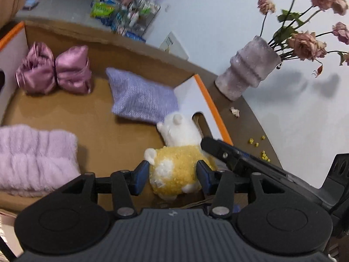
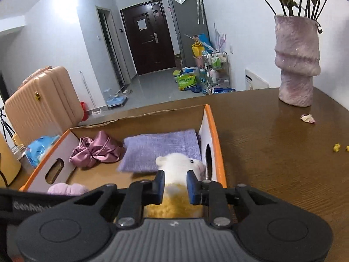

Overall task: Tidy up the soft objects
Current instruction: 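Carry the plush toy into the box and open the right gripper, then withdraw the right gripper from the box back over the table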

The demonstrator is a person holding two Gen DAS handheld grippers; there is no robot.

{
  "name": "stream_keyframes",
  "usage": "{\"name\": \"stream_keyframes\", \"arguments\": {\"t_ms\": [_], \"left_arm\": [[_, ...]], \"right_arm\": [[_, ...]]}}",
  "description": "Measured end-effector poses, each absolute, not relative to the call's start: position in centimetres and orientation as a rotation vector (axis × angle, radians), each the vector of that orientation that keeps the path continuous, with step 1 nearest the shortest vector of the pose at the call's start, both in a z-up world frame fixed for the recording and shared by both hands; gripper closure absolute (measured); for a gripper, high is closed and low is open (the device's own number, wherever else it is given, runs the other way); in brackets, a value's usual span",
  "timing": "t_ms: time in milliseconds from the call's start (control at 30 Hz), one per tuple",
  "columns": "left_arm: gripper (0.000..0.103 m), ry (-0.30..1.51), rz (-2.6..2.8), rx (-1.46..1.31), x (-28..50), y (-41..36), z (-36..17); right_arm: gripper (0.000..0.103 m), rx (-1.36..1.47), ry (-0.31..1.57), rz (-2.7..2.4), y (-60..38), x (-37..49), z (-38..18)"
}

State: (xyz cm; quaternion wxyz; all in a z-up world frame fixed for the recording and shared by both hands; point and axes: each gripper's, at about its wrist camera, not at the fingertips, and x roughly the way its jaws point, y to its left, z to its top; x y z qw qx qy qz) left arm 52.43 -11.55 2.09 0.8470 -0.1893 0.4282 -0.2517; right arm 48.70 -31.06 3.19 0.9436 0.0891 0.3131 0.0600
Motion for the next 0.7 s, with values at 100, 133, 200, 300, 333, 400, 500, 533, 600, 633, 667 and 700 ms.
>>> {"name": "stream_keyframes", "arguments": {"t_ms": [100,133,200,300,333,400,500,533,600,633,667,700], "left_arm": [[0.054,0.857,-0.515,-0.331,51.0,-11.4,4.3],[0.054,0.84,-0.518,-0.321,50.3,-11.2,5.3],[0.054,0.8,-0.511,-0.285,48.8,-10.6,7.7],[0.051,0.739,-0.486,-0.246,46.4,-9.3,10.8],[0.048,0.714,-0.473,-0.23,45.3,-8.6,11.8],[0.041,0.665,-0.442,-0.188,43.1,-7.1,13.4],[0.028,0.58,-0.321,-0.079,39.4,-4.7,14.4],[0.02,0.54,-0.278,-0.042,38.1,-4.2,14.6],[0.007,0.44,-0.203,0.018,35.7,-3.1,14.5],[0.004,0.392,-0.159,0.034,34.5,-2.6,14.4],[0.004,0.354,-0.126,0.039,33.5,-2.1,14.3],[0.004,0.334,-0.111,0.038,32.6,-1.7,14.3]], "right_arm": [[0.08,0.17,0.623,0.125,-31.0,47.7,4.5],[0.08,0.165,0.612,0.129,-31.2,47.3,5.3],[0.079,0.157,0.583,0.136,-31.4,46.3,7.1],[0.071,0.119,0.531,0.145,-31.4,44.0,10.2],[0.066,0.099,0.519,0.154,-31.3,43.2,11.2],[0.056,0.049,0.489,0.171,-31.1,41.2,13.0],[0.039,-0.02,0.444,0.196,-30.4,37.8,14.7],[0.033,-0.041,0.416,0.207,-30.1,36.7,15.1],[0.018,-0.085,0.334,0.22,-29.6,34.6,15.5],[0.008,-0.111,0.294,0.201,-29.2,33.7,15.3],[0.007,-0.135,0.256,0.168,-28.8,32.9,15.1],[0.007,-0.147,0.233,0.142,-28.4,32.3,14.8]]}}
